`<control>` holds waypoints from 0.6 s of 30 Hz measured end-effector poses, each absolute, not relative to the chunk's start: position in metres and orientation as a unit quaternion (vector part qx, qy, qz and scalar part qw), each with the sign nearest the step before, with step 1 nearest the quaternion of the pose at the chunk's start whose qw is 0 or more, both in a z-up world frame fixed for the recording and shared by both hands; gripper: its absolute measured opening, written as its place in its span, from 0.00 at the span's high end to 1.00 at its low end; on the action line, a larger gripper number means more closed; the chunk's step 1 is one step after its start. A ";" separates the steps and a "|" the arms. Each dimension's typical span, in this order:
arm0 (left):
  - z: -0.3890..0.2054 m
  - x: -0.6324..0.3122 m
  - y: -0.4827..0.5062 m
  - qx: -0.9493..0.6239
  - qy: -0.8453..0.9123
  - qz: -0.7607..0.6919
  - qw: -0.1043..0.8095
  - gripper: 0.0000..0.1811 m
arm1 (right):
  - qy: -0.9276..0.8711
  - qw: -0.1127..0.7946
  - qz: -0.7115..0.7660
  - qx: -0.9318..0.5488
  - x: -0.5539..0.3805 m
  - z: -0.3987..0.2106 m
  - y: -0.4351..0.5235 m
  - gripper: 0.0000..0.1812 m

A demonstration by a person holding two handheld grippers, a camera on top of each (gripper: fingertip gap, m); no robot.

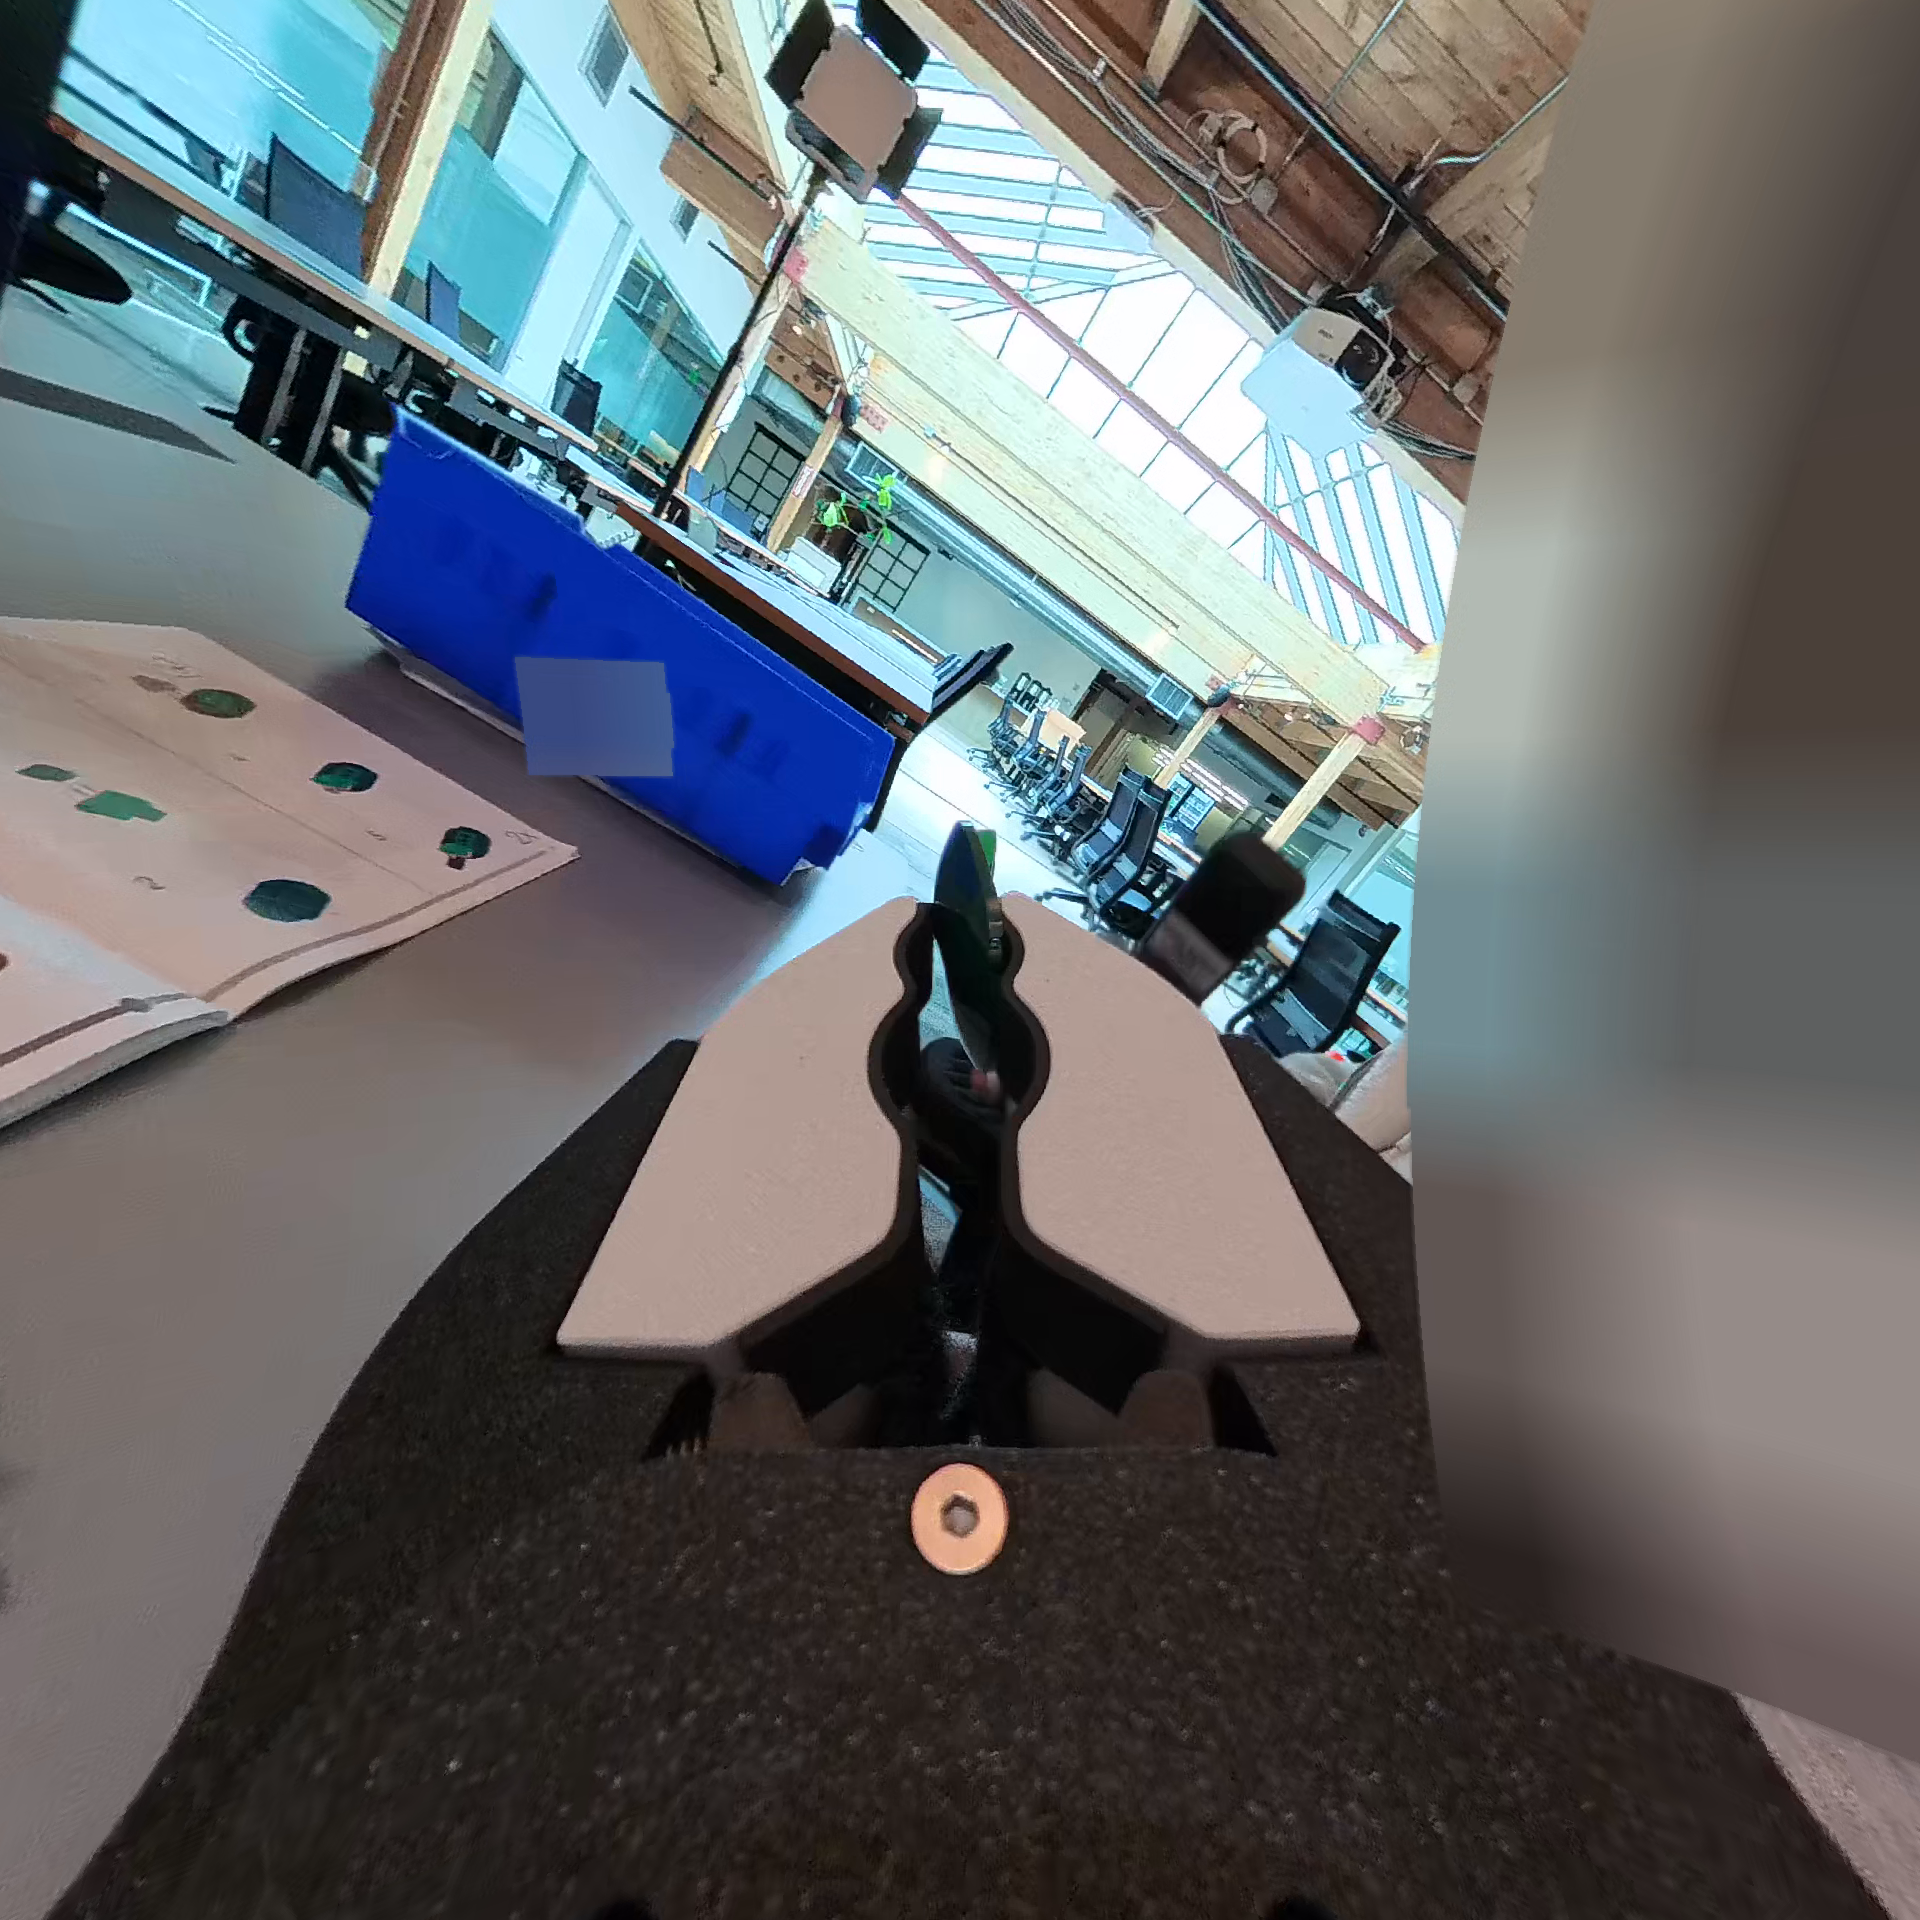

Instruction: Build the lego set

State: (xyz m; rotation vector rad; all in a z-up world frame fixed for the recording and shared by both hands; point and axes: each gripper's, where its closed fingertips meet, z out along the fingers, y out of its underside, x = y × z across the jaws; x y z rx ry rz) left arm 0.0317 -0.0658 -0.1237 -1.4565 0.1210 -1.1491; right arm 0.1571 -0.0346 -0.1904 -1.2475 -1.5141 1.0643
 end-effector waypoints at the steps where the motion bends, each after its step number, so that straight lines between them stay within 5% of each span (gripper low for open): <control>1: -0.125 0.030 -0.064 -0.628 0.052 -0.495 0.599 0.95 | -0.614 0.415 0.430 -0.516 0.148 -0.186 -0.023 0.94; 3: -0.126 0.029 -0.061 -0.625 0.051 -0.496 0.600 0.95 | -0.653 0.310 0.402 -0.561 0.132 -0.209 -0.006 0.82; 6: -0.125 0.029 -0.060 -0.620 0.051 -0.502 0.601 0.95 | -0.714 0.228 0.348 -0.563 0.111 -0.244 0.013 0.83; 18: -0.130 0.023 -0.062 -0.629 0.046 -0.491 0.601 0.95 | -0.775 0.337 0.296 -0.446 0.059 -0.249 0.037 0.85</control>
